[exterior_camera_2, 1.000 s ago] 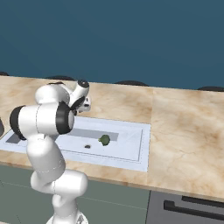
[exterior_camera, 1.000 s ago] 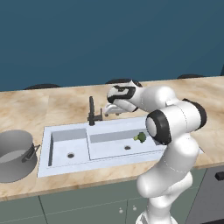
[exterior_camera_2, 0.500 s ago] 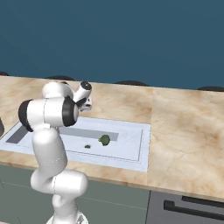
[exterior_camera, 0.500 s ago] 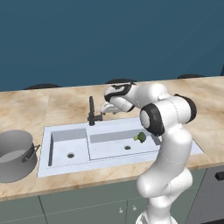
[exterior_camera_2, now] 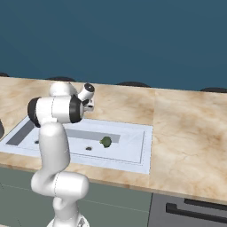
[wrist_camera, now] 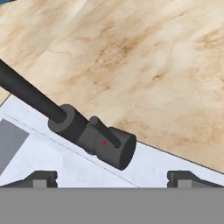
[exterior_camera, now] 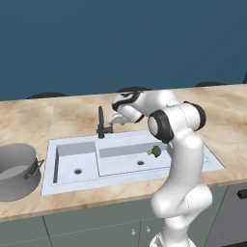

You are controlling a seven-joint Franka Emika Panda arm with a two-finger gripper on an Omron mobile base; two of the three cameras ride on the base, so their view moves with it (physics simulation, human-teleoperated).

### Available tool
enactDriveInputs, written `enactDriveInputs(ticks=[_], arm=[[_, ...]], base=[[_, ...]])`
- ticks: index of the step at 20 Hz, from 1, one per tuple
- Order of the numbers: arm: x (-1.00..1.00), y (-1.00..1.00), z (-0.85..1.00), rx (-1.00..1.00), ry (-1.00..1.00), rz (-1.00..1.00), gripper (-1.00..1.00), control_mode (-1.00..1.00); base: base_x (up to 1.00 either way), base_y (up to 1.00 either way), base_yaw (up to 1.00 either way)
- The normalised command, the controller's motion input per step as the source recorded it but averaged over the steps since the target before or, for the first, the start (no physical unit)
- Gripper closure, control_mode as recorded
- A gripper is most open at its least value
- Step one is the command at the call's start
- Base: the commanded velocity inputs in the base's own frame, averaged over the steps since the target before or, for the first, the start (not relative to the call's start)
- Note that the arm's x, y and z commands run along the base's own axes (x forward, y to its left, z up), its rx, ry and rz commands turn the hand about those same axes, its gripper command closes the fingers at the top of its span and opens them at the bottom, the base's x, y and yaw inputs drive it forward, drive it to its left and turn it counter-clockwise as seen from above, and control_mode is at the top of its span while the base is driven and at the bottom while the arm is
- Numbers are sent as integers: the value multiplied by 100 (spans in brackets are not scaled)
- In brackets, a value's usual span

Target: Dump the broccoli from the pot into the sink. Then turn on the water and wash the broccoli. Then turn off the water and put the broccoli back in the pot.

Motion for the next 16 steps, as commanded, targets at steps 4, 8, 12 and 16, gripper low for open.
enactDriveInputs(ticks=[4,8,12,16], arm=[[32,18,-17,2,0,0,-100,-100],[27,12,-19,1,0,0,-100,-100],[12,6,-17,0,0,0,-100,-100],[15,3,-18,0,0,0,-100,-100]], base=[[0,0,0],[0,0,0],[0,0,0],[0,0,0]])
